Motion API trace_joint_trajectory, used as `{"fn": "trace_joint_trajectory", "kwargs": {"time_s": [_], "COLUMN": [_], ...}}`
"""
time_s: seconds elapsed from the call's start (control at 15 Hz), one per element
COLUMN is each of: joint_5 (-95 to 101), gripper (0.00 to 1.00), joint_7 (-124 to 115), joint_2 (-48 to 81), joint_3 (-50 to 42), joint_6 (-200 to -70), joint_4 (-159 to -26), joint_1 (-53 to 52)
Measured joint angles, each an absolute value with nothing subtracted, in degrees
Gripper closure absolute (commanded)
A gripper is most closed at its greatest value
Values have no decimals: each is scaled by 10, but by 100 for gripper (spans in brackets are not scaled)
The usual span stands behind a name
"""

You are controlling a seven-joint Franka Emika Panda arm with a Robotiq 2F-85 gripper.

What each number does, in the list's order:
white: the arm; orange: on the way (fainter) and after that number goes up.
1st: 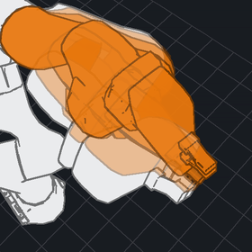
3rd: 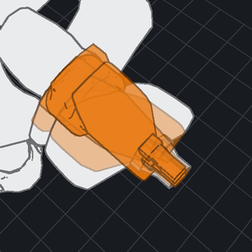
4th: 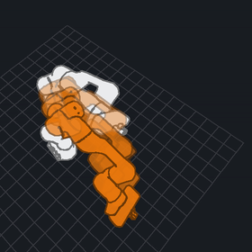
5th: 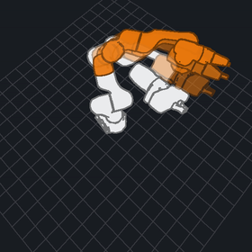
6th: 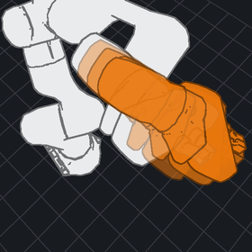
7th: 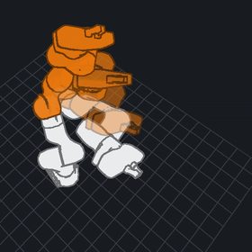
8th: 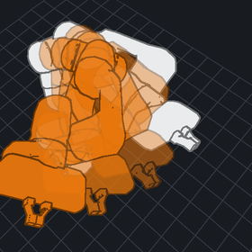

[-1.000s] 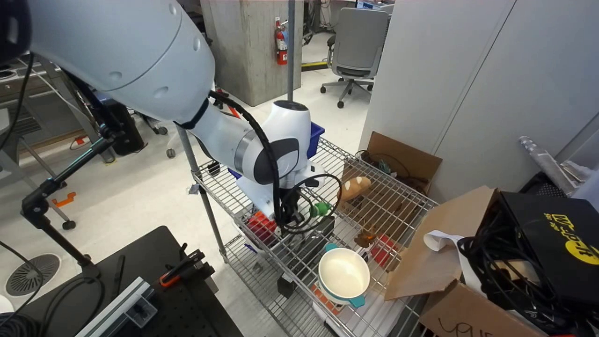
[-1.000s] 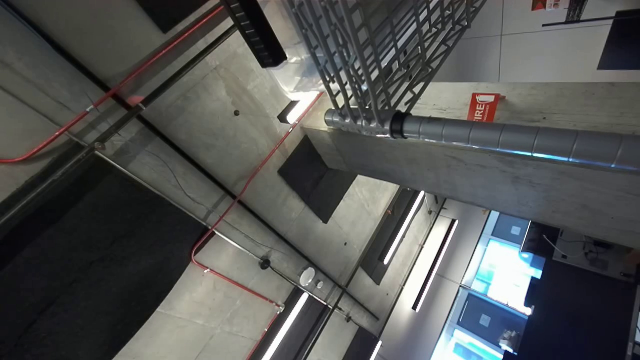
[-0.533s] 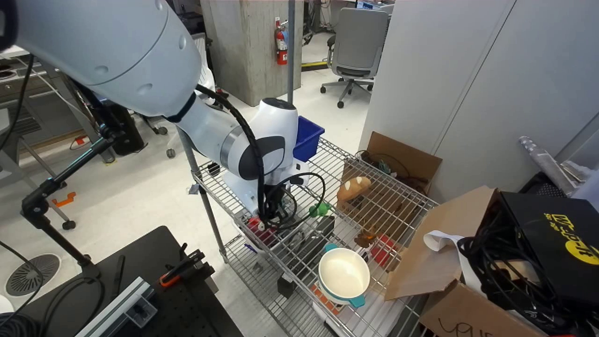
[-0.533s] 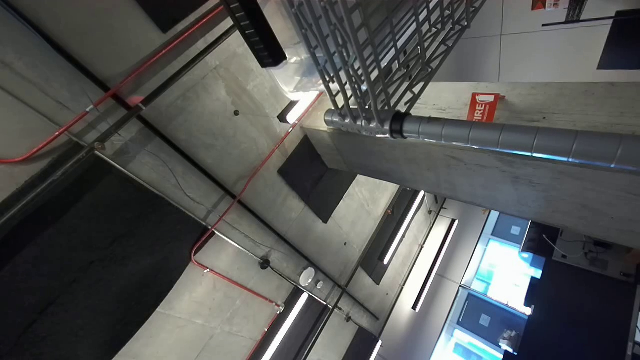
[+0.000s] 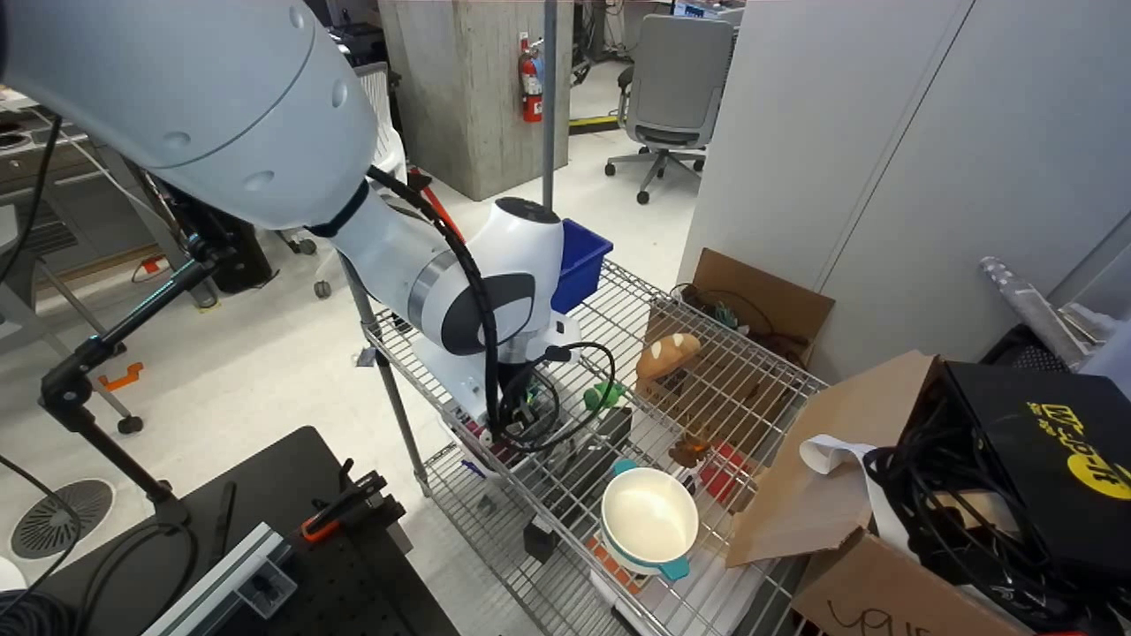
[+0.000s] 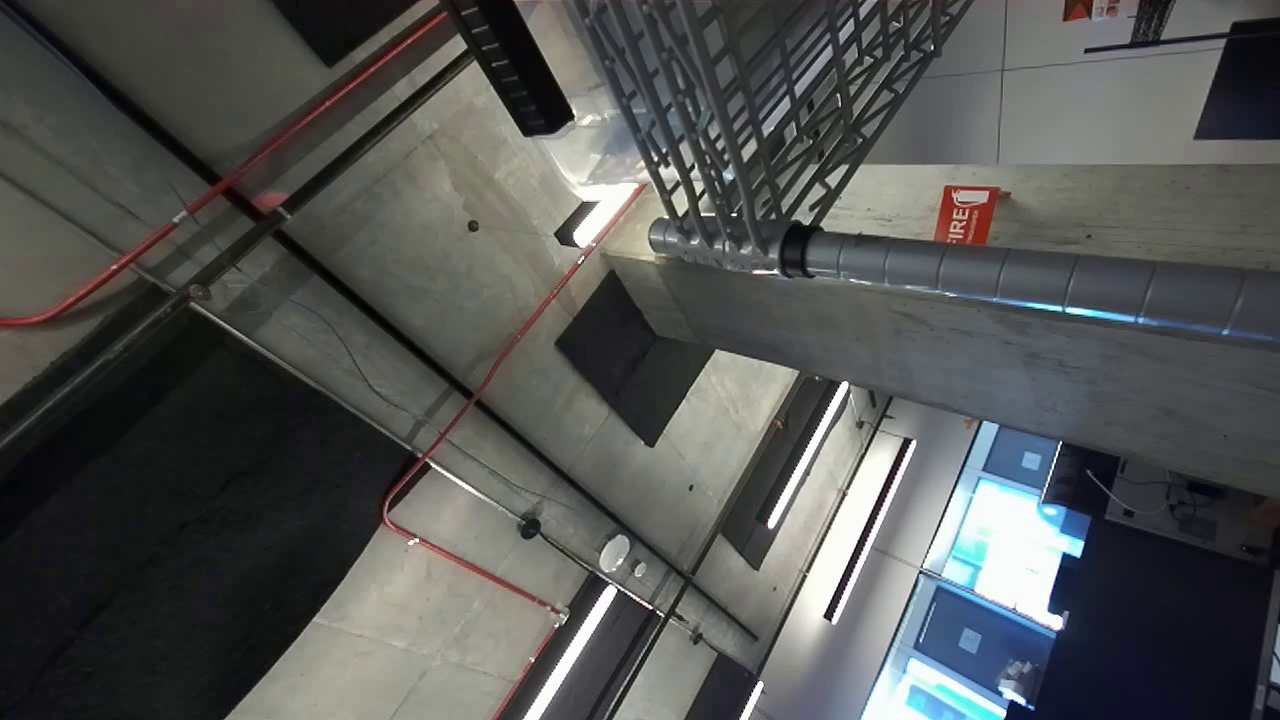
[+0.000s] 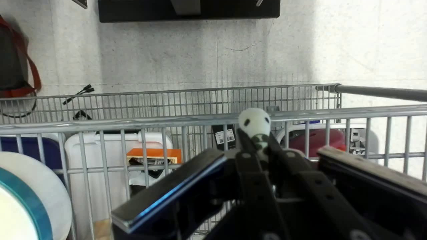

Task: Pick the object and move it slightly up on the shelf

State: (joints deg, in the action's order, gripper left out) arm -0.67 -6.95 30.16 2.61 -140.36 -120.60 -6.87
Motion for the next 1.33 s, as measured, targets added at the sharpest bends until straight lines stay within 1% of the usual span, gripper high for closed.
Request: {"fn": "trace_joint_trajectory", "kwargs": {"time_s": [0.33,0.47,0.6,0.87,1.33], "joint_5": [-71,-114,-146,-160,-126], "gripper": [97,97,97,97,97], "joint_7": [-57,-55,-62,-128,-271], "joint_2": [223,195,194,259,462], "joint_3": [51,57,56,33,-21], "joint_6": [-1342,-1329,-1303,-1275,-1274], "joint_4": [-1195,-1156,-1091,-959,-755], "joint_1": [-55,-46,-33,-16,-23]}}
